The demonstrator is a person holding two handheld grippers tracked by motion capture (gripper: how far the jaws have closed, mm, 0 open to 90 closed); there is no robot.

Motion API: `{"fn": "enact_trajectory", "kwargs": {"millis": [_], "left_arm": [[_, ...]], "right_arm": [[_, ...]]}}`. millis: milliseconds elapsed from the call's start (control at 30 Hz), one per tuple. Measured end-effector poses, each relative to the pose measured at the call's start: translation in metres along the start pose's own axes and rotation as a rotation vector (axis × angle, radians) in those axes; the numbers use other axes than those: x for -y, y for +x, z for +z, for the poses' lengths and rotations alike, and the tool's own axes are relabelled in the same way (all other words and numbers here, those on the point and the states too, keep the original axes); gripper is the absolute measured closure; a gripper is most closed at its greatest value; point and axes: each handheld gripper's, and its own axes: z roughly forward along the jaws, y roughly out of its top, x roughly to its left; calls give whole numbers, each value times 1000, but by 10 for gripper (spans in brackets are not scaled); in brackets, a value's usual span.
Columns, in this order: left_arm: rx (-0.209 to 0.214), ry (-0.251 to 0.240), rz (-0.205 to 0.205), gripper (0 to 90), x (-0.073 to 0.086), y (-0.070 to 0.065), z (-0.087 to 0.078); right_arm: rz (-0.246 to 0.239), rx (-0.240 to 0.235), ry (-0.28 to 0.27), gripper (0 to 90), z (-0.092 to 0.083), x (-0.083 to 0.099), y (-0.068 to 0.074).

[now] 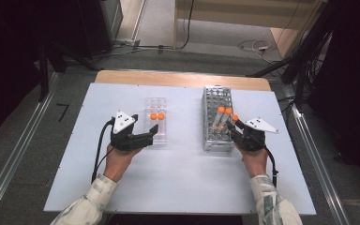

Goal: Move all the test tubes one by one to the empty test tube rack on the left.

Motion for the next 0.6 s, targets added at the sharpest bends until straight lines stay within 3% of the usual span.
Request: {"fn": "enact_trajectory", "kwargs": {"millis": [300, 600], "left_arm": [[-1, 0, 3, 173, 0, 0, 0], [0, 0, 2, 172, 0, 0, 0]], "right_arm": [[-3, 0, 1, 694, 0, 0, 0], [7, 4, -17, 713, -2, -2, -2]]}}
